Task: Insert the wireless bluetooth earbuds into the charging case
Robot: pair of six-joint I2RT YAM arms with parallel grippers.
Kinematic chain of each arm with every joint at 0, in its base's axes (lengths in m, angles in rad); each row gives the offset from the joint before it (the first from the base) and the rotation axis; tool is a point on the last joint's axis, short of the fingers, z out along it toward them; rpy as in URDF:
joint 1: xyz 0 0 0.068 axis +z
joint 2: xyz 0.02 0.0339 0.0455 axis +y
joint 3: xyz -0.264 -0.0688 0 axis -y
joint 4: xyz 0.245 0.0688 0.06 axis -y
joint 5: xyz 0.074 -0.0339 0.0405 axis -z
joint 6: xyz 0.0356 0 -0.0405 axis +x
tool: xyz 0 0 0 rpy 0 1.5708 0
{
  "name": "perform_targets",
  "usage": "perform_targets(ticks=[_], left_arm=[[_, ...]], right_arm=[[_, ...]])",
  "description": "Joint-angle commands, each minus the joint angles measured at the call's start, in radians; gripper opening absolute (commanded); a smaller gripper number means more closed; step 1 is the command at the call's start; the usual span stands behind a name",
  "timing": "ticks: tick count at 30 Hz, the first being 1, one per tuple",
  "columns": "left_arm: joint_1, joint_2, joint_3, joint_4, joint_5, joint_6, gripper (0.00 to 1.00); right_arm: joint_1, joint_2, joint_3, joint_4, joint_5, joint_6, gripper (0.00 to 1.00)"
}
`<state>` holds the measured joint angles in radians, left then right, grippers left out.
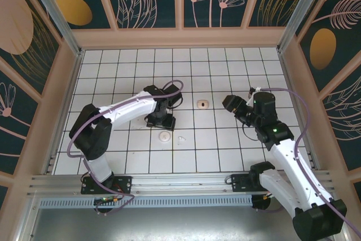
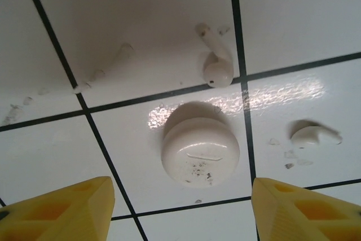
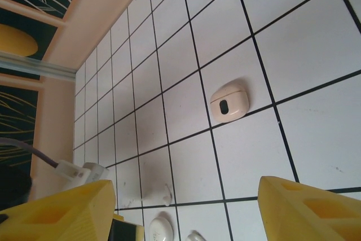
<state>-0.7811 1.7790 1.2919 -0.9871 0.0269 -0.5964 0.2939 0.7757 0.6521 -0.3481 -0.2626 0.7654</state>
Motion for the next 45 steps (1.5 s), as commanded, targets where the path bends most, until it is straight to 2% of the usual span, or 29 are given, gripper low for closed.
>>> perform_targets(ticks=[1,11,25,37,39,42,45], left_arm=[[-0.019,0.013,-0.029,0.003,0.030,-0.004,0.65],[-0.038,0.026,-0.104,0.057,0.042,-0.013,0.68],[-0.046,0.102,-0.063,0.065,0.029,0.027,0.68],[-0.044,0.132,-0.061,0.092,0.034,0.034,0.59],[-0.046,0.132,-0.060,0.094,0.030,0.035,0.55],[-0.045,0.127,-0.053,0.096,0.024,0.042,0.43],[-0.046,0.113,-0.049,0.098,0.012,0.047,0.40]], right_arm=[[0.016,0.010,0.011,0.001,0.010,0.009,0.69],[0.030,0.027,0.017,0.016,0.011,0.007,0.69],[0.038,-0.003,0.014,0.007,0.026,0.023,0.69],[0.038,0.003,0.023,0.006,0.022,0.024,0.65],[0.038,0.006,0.021,0.008,0.019,0.023,0.64],[0.039,0.008,0.021,0.010,0.007,0.021,0.62],[0.038,0.007,0.014,0.013,-0.004,0.016,0.61]])
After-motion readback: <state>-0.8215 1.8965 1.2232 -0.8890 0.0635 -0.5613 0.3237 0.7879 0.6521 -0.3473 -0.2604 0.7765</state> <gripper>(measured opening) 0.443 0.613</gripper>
